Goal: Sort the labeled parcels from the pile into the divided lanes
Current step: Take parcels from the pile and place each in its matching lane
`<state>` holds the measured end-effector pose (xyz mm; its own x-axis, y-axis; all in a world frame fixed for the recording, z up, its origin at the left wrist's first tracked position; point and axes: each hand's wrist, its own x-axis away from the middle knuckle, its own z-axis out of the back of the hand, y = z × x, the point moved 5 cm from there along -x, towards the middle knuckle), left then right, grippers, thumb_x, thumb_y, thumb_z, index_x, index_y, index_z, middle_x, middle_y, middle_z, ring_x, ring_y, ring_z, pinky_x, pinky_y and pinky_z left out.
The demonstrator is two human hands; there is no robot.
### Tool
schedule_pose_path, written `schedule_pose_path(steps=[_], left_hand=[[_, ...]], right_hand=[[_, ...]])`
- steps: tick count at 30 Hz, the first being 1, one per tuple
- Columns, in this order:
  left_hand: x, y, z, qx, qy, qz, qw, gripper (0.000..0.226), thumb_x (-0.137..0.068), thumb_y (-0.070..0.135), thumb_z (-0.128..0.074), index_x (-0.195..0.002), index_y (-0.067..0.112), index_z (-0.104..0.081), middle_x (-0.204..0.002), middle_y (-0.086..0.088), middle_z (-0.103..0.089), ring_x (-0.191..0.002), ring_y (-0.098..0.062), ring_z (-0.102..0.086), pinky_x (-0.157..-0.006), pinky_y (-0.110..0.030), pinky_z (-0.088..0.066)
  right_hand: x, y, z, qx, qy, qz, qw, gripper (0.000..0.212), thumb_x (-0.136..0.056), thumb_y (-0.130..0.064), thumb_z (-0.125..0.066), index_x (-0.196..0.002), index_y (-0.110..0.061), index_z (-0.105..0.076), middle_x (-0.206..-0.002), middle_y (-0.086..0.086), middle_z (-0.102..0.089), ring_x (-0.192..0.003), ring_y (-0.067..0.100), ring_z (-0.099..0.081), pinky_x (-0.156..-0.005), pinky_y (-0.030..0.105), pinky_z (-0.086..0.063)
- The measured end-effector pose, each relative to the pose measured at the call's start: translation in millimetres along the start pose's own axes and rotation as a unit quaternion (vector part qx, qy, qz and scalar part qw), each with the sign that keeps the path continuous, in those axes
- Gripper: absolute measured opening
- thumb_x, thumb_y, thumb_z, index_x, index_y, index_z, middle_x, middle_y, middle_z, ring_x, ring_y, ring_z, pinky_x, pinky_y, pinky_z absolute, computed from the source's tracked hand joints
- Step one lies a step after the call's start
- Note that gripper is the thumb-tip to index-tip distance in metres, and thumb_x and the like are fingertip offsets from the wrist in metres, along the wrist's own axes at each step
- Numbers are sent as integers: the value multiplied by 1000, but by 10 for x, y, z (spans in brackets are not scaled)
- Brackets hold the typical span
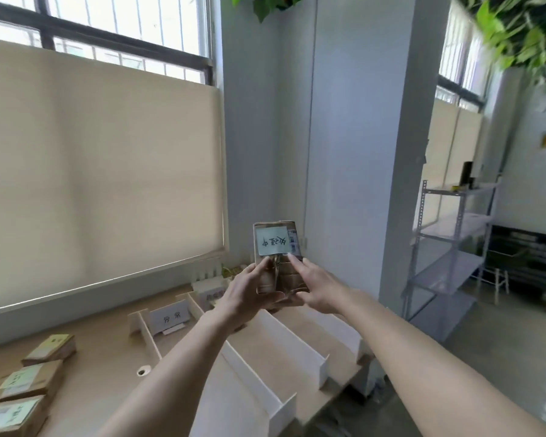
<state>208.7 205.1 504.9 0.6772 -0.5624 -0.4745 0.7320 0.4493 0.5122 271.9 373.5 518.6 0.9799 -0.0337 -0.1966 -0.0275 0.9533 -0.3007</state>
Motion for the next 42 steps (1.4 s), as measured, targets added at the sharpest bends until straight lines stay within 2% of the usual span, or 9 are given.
schedule_pose_path(steps=[3, 10, 21, 26, 28, 34, 38, 40, 42], left_hand=[[-284, 170, -328, 7, -15, -22, 1000, 96, -77, 50, -78, -156, 30, -26, -138, 3, -53, -120, -18, -54, -89, -21, -38], [-1062, 366, -1133, 40, -45, -56, 997, 93, -80, 46, -77, -156, 26, -27, -144, -1, -50, -127, -18, -51, -99, -23, -39], [-2788, 45, -2190, 79, -67, -38, 994, 98, -73, 62, -73, -155, 35, -26, -136, 2, -53, -120, -19, -54, -100, -39, -47], [-3287, -200, -2413, 79, -64, -34, 994, 99, -68, 70, -67, -152, 35, -30, -133, 3, -55, -115, -17, -57, -97, -35, -48], [-3411, -323, -2473, 73, -65, -22, 995, 100, -67, 70, -66, -153, 34, -29, -136, 3, -54, -117, -17, -56, -99, -35, -48], [-3723, -820, -2633, 73, -57, 40, 995, 97, -78, 50, -78, -157, 31, -23, -138, 0, -52, -123, -19, -52, -103, -37, -46], [-3885, -1161, -2739, 46, -39, 84, 995, 96, -81, 41, -79, -157, 30, -22, -146, -1, -48, -128, -19, -50, -105, -28, -41], [-3976, -1372, -2805, 29, -22, 113, 993, 95, -81, 40, -79, -157, 29, -23, -148, 0, -47, -132, -18, -47, -102, -20, -34], [-4050, -1581, -2885, 12, -6, 138, 990, 95, -80, 40, -80, -157, 28, -25, -149, 0, -46, -133, -18, -46, -100, -18, -32]], right_hand=[[64, 410, 149, 9, 11, -19, 1000, 97, -93, -27, -68, -163, -28, -1, -154, 5, -35, -137, 30, -44, -112, 44, -40], [-156, 1413, 286, 25, 16, -54, 998, 98, -94, -26, -69, -163, -27, 1, -157, 4, -33, -137, 29, -45, -112, 44, -41], [-1447, 2904, 487, 39, -8, -73, 997, 99, -92, -32, -68, -163, -30, 2, -165, -2, -21, -148, 26, -32, -118, 45, -34], [-1994, 3281, 452, 46, -21, -66, 997, 99, -93, -34, -68, -163, -29, 2, -165, -2, -20, -146, 25, -34, -116, 42, -36], [-2197, 3367, 391, 46, -33, -52, 997, 99, -94, -34, -68, -163, -28, 3, -166, -2, -17, -148, 25, -31, -118, 42, -35], [-2864, 3559, 111, 33, -59, -4, 998, 99, -94, -34, -68, -163, -25, 2, -168, -1, -14, -151, 25, -27, -120, 41, -30], [-3360, 3703, -173, 13, -88, 26, 996, 99, -92, -35, -69, -163, -28, 1, -166, -3, -19, -148, 25, -31, -118, 43, -33], [-3638, 3777, -336, 2, -101, 48, 994, 100, -92, -36, -69, -162, -30, 2, -166, -2, -18, -149, 25, -30, -119, 44, -32], [-3904, 3847, -520, -1, -115, 72, 991, 100, -92, -36, -68, -162, -29, 3, -167, 0, -17, -150, 25, -27, -120, 44, -31]])
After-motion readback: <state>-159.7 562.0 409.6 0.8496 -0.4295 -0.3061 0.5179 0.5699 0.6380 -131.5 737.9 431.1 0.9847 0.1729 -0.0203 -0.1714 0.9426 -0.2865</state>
